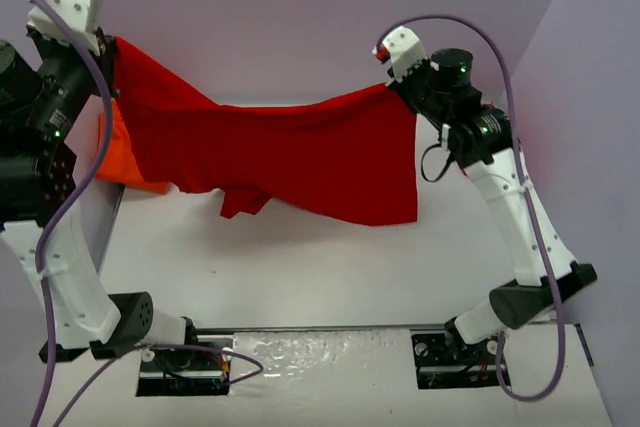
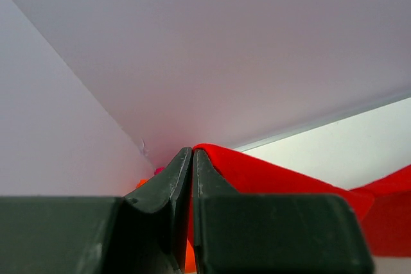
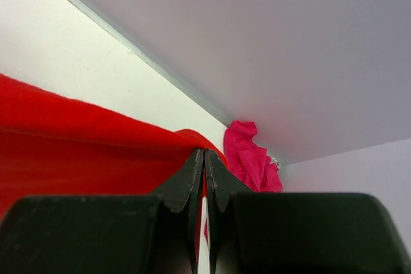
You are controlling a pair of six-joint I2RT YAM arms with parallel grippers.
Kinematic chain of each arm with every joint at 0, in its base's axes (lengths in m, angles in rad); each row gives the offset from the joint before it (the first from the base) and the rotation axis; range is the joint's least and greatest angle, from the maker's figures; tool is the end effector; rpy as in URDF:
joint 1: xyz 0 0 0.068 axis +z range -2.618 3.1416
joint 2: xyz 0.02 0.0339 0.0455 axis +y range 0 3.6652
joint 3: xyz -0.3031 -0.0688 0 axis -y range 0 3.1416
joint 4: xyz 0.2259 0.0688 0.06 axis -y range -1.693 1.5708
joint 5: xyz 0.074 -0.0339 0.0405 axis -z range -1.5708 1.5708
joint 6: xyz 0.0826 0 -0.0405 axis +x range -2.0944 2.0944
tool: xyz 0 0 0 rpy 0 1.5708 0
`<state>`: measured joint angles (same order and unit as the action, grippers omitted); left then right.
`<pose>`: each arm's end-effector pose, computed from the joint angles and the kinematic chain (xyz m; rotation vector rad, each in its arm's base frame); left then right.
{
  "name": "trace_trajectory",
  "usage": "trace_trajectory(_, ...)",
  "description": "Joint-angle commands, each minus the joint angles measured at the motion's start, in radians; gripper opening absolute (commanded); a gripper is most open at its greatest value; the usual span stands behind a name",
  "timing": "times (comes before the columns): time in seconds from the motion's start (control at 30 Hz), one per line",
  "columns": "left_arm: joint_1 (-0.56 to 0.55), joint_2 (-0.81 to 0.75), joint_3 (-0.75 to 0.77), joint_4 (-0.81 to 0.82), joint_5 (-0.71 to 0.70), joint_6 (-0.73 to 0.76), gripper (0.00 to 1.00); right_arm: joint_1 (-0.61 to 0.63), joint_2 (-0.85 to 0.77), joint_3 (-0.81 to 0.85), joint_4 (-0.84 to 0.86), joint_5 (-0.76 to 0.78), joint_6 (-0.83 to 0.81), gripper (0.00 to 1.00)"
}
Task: Fold and stack the t-shirts
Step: Flatten out the tshirt
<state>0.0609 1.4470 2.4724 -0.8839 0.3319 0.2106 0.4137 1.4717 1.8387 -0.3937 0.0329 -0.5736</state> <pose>0.2003 -0.0148 0.6600 0.3771 1.3867 -0.0141 0.3086 0.1325 0.5480 -0.7353 1.4205 -0.1506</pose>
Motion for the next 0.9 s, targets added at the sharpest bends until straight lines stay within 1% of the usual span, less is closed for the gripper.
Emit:
trace_trajectory(0.0,0.002,0.182,-0.006,0.019,0.003,0.019,0.0,-0.001,0.141,0.045,0.057,0.003,-0.021,0.0)
trace_trajectory(0.03,0.002,0.212,-0.005,0.018,0.003,0.021,0.0,-0.001,0.172,0.056,0.06,0.006,-0.022,0.0)
trace_trajectory(0.1,0.0,0.311,0.003,0.011,0.002,0.035,0.0,-0.003,0.287,0.098,0.069,0.019,-0.029,0.0)
trace_trajectory(0.2,0.002,0.38,0.033,0.013,-0.023,0.049,0.0,-0.01,0.391,0.167,0.072,0.035,-0.029,0.0)
trace_trajectory(0.3,0.002,0.478,0.132,0.024,-0.111,0.054,0.0,-0.02,0.5,0.276,0.08,0.085,-0.017,0.0)
trace_trajectory(0.37,0.003,0.506,0.169,0.045,-0.152,0.05,0.0,-0.03,0.565,0.366,0.096,0.123,-0.003,0.0)
trace_trajectory(0.4,0.004,0.504,0.172,0.057,-0.153,0.05,0.0,-0.03,0.566,0.368,0.097,0.125,-0.003,0.0)
trace_trajectory(0.43,0.005,0.501,0.172,0.068,-0.165,0.047,0.0,-0.036,0.581,0.395,0.124,0.159,0.009,0.0)
trace_trajectory(0.57,0.006,0.46,0.197,0.122,-0.202,0.011,0.0,-0.055,0.557,0.421,0.194,0.191,0.023,0.0)
trace_trajectory(0.67,0.027,0.384,0.17,0.148,-0.187,-0.025,0.0,-0.065,0.484,0.39,0.203,0.149,0.045,0.0)
trace_trajectory(0.7,0.035,0.352,0.138,0.167,-0.176,-0.038,0.0,-0.066,0.455,0.368,0.21,0.143,0.055,0.0)
trace_trajectory(0.77,0.064,0.232,0.004,0.231,-0.124,-0.084,0.0,-0.067,0.367,0.297,0.213,0.106,0.074,0.0)
trace_trajectory(0.8,0.068,0.2,-0.023,0.229,-0.109,-0.094,0.0,-0.067,0.332,0.288,0.214,0.09,0.078,0.0)
trace_trajectory(0.83,0.068,0.168,-0.031,0.204,-0.092,-0.098,0.0,-0.066,0.28,0.222,0.213,0.074,0.078,0.0)
trace_trajectory(0.87,0.068,0.131,-0.046,0.19,-0.076,-0.099,0.0,-0.065,0.231,0.191,0.216,0.067,0.08,0.0)
